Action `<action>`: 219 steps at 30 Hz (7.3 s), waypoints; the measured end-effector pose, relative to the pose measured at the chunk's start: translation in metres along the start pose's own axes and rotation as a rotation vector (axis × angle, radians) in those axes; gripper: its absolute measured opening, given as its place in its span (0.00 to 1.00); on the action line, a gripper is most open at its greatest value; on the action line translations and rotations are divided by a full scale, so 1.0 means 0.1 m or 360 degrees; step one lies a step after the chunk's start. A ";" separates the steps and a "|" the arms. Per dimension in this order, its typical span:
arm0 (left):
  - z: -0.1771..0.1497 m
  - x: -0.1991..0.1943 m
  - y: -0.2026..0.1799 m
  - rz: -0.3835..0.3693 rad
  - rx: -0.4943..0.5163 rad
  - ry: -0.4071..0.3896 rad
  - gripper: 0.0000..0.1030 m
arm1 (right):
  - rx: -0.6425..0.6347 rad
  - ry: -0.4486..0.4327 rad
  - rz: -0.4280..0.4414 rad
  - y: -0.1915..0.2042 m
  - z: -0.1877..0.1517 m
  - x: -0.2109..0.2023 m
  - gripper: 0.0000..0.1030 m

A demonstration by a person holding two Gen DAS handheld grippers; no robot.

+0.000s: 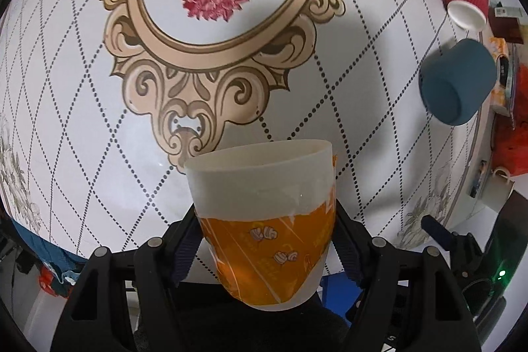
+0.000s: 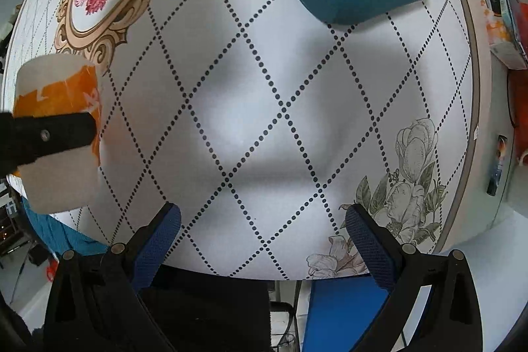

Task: Flip cup upside down
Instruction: 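Lift the orange-and-white cup with the left gripper and carry it toward the right gripper, then open the left gripper while the right gripper grasps the orange-and-white cup, then rotate the right gripper to turn the orange-and-white cup rim-down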

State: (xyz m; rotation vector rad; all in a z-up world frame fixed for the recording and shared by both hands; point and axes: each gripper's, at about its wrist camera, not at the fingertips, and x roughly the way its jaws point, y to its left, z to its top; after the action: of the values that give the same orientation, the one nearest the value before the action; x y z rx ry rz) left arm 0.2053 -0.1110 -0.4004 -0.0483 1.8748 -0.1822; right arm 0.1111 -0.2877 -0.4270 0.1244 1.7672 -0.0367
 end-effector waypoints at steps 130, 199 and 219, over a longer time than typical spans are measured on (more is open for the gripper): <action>-0.87 0.44 1.88 0.0288 -0.0267 -0.0301 0.90 | -0.4300 -0.0053 -0.1935 1.71 -0.70 0.57 0.71; -0.63 -0.17 1.20 0.0380 -0.0131 -0.0331 0.90 | -0.0771 0.0424 -0.0059 1.33 1.91 -0.24 0.68; -0.35 -0.31 1.33 0.0360 -0.0263 -0.0340 0.90 | -0.0213 -0.0749 0.0339 0.77 1.65 -1.15 0.68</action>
State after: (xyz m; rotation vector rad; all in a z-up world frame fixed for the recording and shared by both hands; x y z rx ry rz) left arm 0.1897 0.0275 -0.3807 0.0301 1.6637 0.1295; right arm 0.3024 -0.2336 -0.3442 0.1897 1.2753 0.1926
